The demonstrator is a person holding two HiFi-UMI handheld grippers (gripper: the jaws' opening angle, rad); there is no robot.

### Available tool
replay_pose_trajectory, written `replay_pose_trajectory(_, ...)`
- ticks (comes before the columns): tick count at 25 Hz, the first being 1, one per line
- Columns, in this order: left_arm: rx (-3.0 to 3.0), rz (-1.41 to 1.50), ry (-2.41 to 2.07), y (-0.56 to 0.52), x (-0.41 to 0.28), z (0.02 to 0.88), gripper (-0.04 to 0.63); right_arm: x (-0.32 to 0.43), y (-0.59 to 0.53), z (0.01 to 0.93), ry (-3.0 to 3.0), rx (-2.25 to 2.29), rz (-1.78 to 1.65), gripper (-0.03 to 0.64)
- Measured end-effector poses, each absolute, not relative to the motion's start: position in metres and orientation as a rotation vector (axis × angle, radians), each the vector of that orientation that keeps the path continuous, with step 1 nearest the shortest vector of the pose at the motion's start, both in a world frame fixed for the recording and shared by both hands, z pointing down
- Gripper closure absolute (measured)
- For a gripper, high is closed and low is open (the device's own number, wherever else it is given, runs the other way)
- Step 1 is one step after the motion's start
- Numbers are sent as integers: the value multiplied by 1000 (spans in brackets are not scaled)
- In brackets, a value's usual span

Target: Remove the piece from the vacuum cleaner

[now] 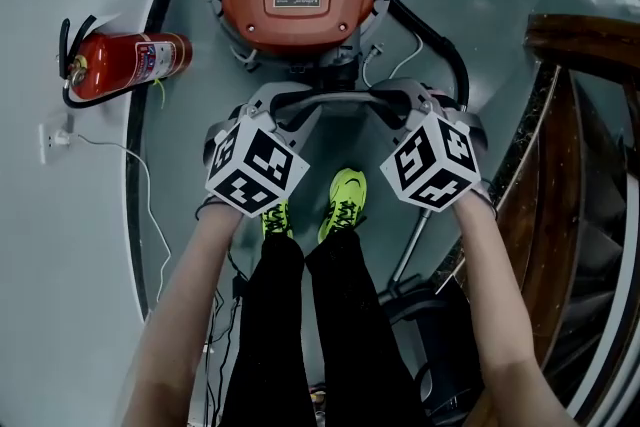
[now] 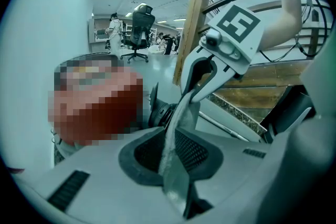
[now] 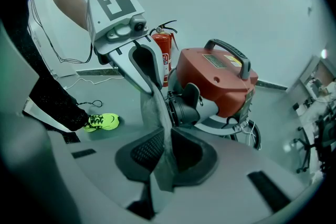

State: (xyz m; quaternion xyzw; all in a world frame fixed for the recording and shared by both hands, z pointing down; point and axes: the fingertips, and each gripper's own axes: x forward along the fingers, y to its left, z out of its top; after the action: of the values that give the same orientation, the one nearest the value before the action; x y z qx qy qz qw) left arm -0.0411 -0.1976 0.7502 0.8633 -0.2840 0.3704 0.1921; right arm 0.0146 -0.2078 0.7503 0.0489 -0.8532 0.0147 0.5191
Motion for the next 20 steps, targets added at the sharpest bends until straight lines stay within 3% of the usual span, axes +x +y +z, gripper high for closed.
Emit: replay_pose_trajectory(20,2441,1062,-790,-186,-37,745,535,19,-195,745,-2052,132,35,574)
